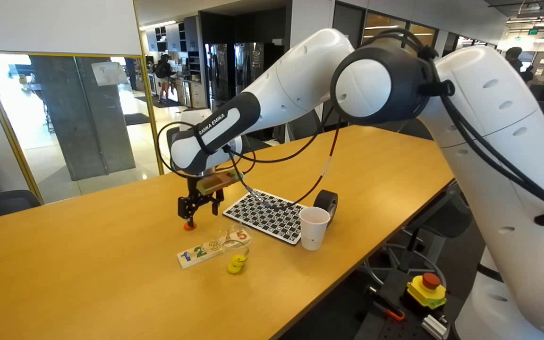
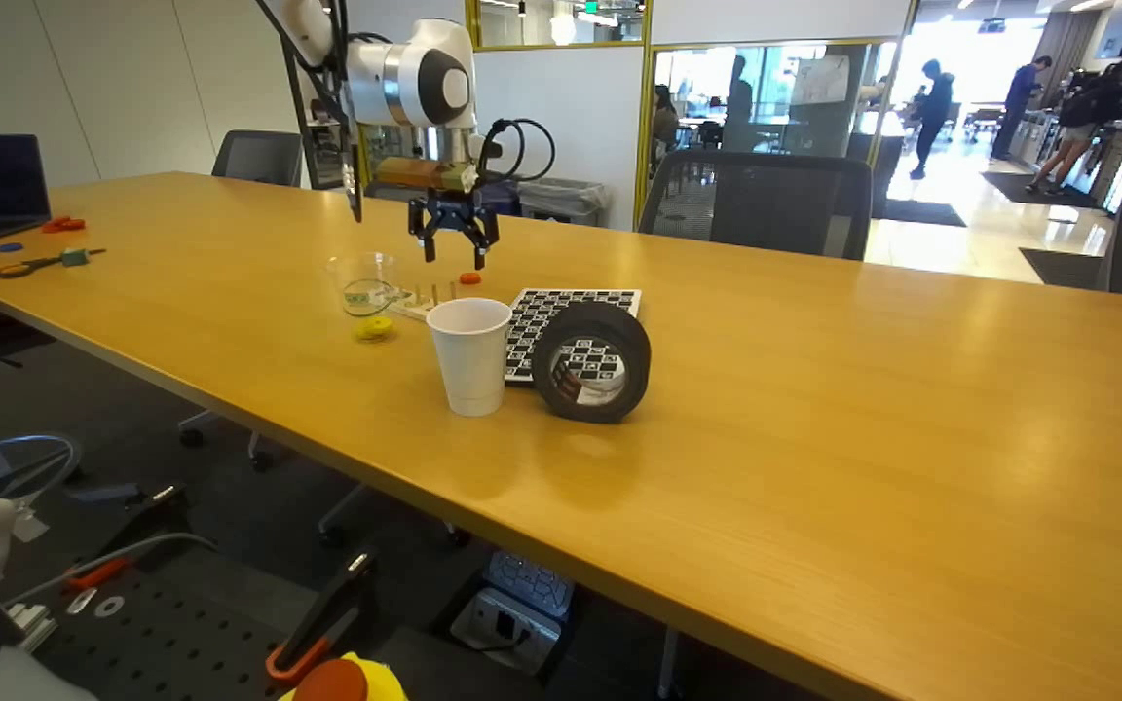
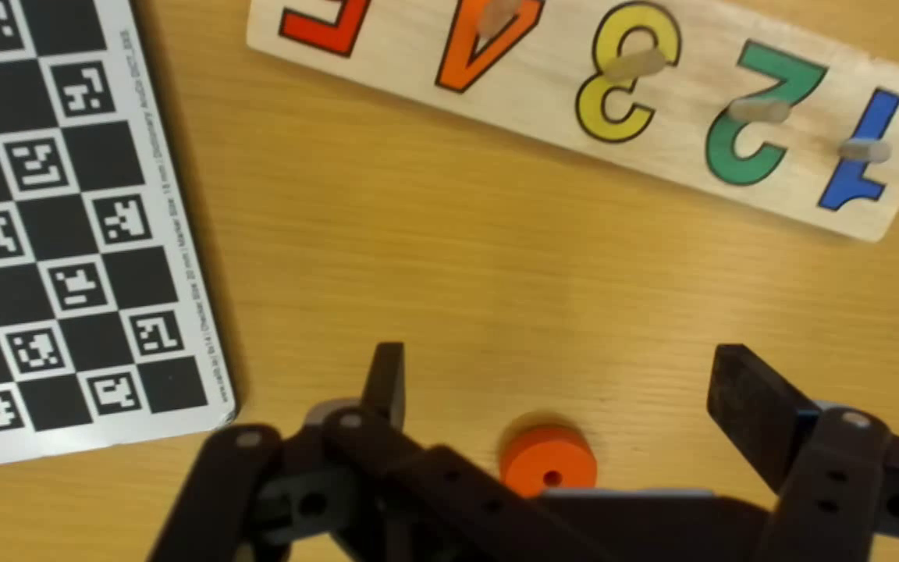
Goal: Put the orange rings in the white cup and put the yellow rings in the clear cup
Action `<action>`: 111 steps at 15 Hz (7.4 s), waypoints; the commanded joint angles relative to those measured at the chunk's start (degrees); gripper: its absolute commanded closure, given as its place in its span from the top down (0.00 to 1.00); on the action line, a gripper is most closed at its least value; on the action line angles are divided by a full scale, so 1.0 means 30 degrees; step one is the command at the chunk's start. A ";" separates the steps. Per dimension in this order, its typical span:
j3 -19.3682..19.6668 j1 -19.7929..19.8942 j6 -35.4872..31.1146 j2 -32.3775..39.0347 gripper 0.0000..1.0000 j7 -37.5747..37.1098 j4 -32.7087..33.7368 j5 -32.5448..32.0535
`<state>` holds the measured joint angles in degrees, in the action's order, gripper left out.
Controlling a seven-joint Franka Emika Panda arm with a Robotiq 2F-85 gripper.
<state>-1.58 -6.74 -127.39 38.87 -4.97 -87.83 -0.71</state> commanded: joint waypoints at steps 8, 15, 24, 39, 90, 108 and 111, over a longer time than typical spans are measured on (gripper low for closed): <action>0.0296 -0.0388 0.0498 0.3547 1.00 -0.1924 0.5158 -0.0064; -0.0017 -0.0227 0.0627 0.4439 1.00 -0.1701 0.6308 0.0470; 0.0005 -0.0273 0.0779 0.5004 0.76 -0.1749 0.6907 0.0461; 0.1088 -0.0039 0.0663 0.0109 0.18 -0.3371 0.1577 0.0189; 0.2157 0.5041 0.3121 -2.3122 1.00 -0.2754 -2.1003 -0.0222; 0.1947 0.4195 1.1312 -3.5624 1.00 0.2047 -2.3292 -0.0465; 0.1946 0.4197 1.1311 -3.5485 1.00 0.2042 -2.3357 -0.0463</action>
<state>3.97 6.34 -93.55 -67.61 1.53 -158.02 -1.82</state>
